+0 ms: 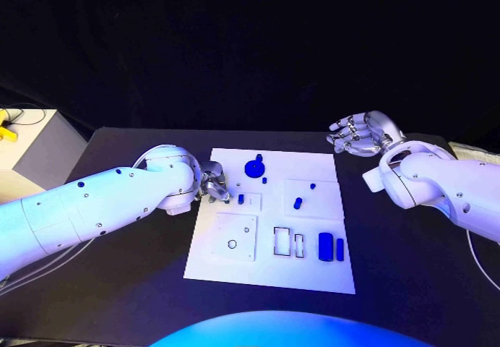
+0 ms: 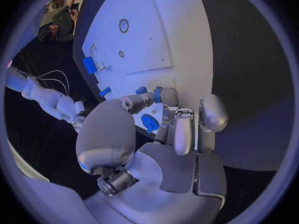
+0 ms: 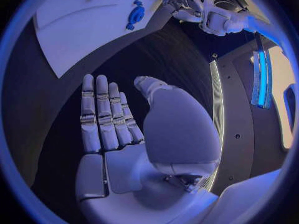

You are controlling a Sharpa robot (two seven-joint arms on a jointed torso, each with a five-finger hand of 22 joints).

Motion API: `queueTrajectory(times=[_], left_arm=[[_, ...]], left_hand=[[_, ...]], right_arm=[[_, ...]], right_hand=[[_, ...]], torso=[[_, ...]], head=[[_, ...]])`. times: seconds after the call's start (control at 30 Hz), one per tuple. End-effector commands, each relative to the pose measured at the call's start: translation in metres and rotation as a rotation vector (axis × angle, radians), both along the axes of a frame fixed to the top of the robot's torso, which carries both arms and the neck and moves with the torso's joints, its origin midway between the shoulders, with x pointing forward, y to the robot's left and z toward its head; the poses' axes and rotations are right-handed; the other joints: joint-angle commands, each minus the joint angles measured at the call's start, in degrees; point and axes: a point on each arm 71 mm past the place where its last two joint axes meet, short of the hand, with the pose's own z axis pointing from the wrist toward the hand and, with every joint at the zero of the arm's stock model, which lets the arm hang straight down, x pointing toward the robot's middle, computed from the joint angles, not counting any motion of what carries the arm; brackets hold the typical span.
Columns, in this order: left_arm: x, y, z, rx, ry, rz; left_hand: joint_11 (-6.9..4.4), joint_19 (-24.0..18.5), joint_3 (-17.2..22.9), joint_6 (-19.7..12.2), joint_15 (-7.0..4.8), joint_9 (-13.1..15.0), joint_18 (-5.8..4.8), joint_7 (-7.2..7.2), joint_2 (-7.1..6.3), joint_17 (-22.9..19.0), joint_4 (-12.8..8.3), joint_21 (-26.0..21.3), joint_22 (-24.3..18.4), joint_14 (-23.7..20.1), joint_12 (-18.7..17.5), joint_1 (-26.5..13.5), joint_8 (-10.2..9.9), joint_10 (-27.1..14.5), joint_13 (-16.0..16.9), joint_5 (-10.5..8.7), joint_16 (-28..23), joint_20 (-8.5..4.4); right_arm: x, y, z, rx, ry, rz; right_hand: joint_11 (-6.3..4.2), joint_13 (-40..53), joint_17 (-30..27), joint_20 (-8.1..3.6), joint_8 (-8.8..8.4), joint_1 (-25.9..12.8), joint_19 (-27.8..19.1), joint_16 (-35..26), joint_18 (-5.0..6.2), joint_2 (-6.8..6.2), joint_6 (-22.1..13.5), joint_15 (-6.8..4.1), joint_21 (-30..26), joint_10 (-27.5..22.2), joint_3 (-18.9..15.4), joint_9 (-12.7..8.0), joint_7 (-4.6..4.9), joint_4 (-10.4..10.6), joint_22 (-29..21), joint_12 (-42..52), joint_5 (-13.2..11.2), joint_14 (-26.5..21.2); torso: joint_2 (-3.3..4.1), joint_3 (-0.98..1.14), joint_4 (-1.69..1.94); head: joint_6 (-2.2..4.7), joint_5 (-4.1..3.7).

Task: Assemble the parts on the task board

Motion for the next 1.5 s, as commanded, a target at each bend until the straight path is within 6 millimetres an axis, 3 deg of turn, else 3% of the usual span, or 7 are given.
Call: queueTrajectory(times=[0.03,0.6,0.87,1.03,1.1,1.17,1.5], left_arm=[[-0.0038,-0.0027,-0.0054,0.003,0.043,-0.024],[-0.0025,0.0003,-0.0061,0.013,0.042,-0.012],[-0.0019,0.0011,-0.0062,0.017,0.039,-0.007],[-0.0017,0.0016,-0.0063,0.022,0.039,-0.008],[-0.0016,0.0021,-0.0065,0.025,0.039,-0.008],[-0.0015,0.0027,-0.0067,0.028,0.04,-0.008],[-0.0002,0.0066,-0.0077,0.049,0.041,-0.005]], left_hand=[[-0.28,0.1,-2.3,0.3,-0.4,-0.3,-0.64,0.21,-0.26,10.1,1.0,-0.4,-0.1,4.0,0.1,-0.6,-0.4,-0.1,-0.1,-0.31,0.0,-0.09],[-0.14,0.1,-8.3,0.5,-0.28,-1.1,-0.6,0.36,-0.05,10.0,4.0,-0.6,-0.3,4.0,0.3,-0.1,-0.6,-0.5,-0.5,-0.28,-0.1,0.0],[0.0,0.2,-13.8,0.6,-0.18,-1.5,-0.63,0.51,-0.16,10.1,7.5,-0.6,-0.2,4.0,0.7,-0.4,-0.5,-0.6,-0.5,-0.32,0.0,0.09],[-0.01,0.2,-14.4,0.7,-0.17,-1.6,-0.63,0.48,0.12,10.3,7.6,-0.6,-0.2,4.0,0.8,-0.4,-0.5,-0.5,-0.4,-0.22,0.0,0.1],[-0.21,0.2,-13.9,0.6,-0.29,-1.7,-0.61,0.22,1.49,10.3,7.1,-0.6,-0.1,4.1,0.8,1.5,-0.5,-0.4,-0.4,0.35,0.0,0.04],[-0.31,0.2,-13.3,0.6,-0.37,-1.8,-0.61,0.11,1.86,10.3,7.0,-0.6,-0.1,4.1,0.8,2.8,-0.5,-0.5,-0.5,0.49,0.1,-0.03],[-0.39,0.3,-12.6,0.6,-0.43,-1.9,-0.64,0.02,1.99,10.6,7.0,-0.6,0.0,4.2,1.0,3.6,-0.4,-0.4,-0.2,0.57,0.2,-0.08]], right_arm=[[-0.0007,0.0009,0.0003,0.0,-0.004,0.015],[-0.001,0.0002,0.0005,0.0,-0.006,0.013],[-0.0011,0.0004,0.0006,0.001,-0.006,0.013],[-0.0012,0.0004,0.0006,0.001,-0.006,0.013],[-0.0012,0.0004,0.0006,0.001,-0.006,0.013],[-0.0012,0.0004,0.0006,0.001,-0.006,0.013],[-0.0012,0.0003,0.0006,0.001,-0.006,0.013]], right_hand=[[0.18,-0.1,0.0,-0.04,0.37,-0.6,0.5,-0.4,0.73,0.17,-0.3,-0.06,-0.4,0.0,0.0,-0.1,0.97,-0.2,0.0,0.3,0.2,0.4],[0.19,-0.2,-0.1,-0.04,0.38,-0.8,0.5,-0.4,0.73,0.2,-0.3,-0.05,-0.4,0.0,0.0,-0.1,0.98,-0.1,-0.2,0.3,0.4,0.5],[0.19,-0.2,-0.1,-0.04,0.38,-0.8,0.5,-0.4,0.73,0.2,-0.3,-0.05,-0.4,0.0,0.0,-0.1,0.98,-0.1,-0.2,0.3,0.4,0.5],[0.19,-0.2,-0.1,-0.04,0.38,-0.8,0.5,-0.4,0.73,0.2,-0.3,-0.05,-0.4,0.0,0.0,-0.1,0.98,-0.1,-0.2,0.3,0.4,0.5],[0.19,-0.2,-0.1,-0.04,0.38,-0.8,0.5,-0.4,0.73,0.2,-0.3,-0.05,-0.4,0.0,0.0,-0.1,0.98,-0.1,-0.2,0.3,0.4,0.5],[0.19,-0.2,-0.1,-0.04,0.38,-0.8,0.5,-0.4,0.73,0.2,-0.3,-0.05,-0.4,0.0,0.0,-0.1,0.98,-0.1,-0.2,0.3,0.4,0.5],[0.19,-0.2,-0.1,-0.04,0.38,-0.8,0.5,-0.4,0.73,0.2,-0.3,-0.05,-0.4,0.0,0.0,-0.1,0.98,-0.1,-0.2,0.3,0.4,0.5]], torso=[[0.01,-0.03,0.04],[-0.02,-0.11,0.05],[0.01,-0.11,0.02],[-0.02,-0.1,0.04],[-0.01,-0.09,0.04],[-0.02,-0.09,0.03],[-0.01,-0.09,0.05]], head=[[-0.13,-0.01],[-0.12,0.07],[-0.06,0.07],[-0.21,0.06],[-0.18,0.02],[-0.2,0.02],[-0.29,0.08]])
